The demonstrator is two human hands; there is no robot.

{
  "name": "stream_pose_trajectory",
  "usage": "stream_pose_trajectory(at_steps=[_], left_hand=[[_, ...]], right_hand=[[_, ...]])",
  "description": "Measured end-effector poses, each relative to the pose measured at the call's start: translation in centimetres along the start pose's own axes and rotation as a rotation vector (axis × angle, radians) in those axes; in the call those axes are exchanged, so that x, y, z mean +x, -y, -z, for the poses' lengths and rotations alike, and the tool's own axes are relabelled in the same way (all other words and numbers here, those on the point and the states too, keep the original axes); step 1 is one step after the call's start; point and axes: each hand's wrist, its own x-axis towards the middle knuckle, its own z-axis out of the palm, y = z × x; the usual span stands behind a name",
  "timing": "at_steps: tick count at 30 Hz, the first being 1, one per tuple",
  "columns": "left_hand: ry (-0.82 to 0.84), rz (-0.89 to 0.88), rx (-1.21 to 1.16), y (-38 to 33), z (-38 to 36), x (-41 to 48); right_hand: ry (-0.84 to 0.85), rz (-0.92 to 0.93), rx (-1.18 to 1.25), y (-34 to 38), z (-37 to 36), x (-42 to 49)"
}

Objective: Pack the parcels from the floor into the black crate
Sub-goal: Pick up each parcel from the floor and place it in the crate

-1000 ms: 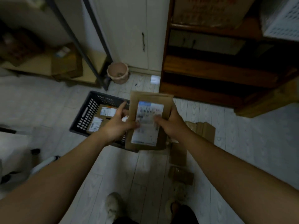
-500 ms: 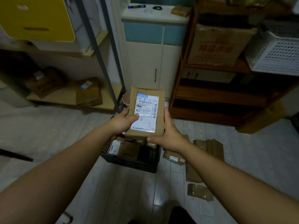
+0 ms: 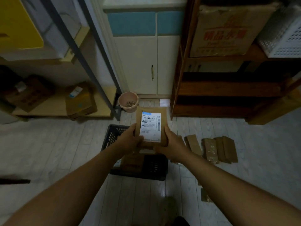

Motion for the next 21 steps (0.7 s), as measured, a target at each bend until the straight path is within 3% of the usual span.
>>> stream_pose_trajectory(at_steps=[13, 21], left_hand=[[0.323, 0.117, 0.142, 22.7, -6.5, 16.3], [0.335, 0.144, 0.139, 33.1, -13.2, 23.7]], right_hand=[[0.058, -0.33, -0.01, -19.7, -14.3, 9.1], [0.182, -0.505, -0.041, -32.7, -19.3, 14.8]])
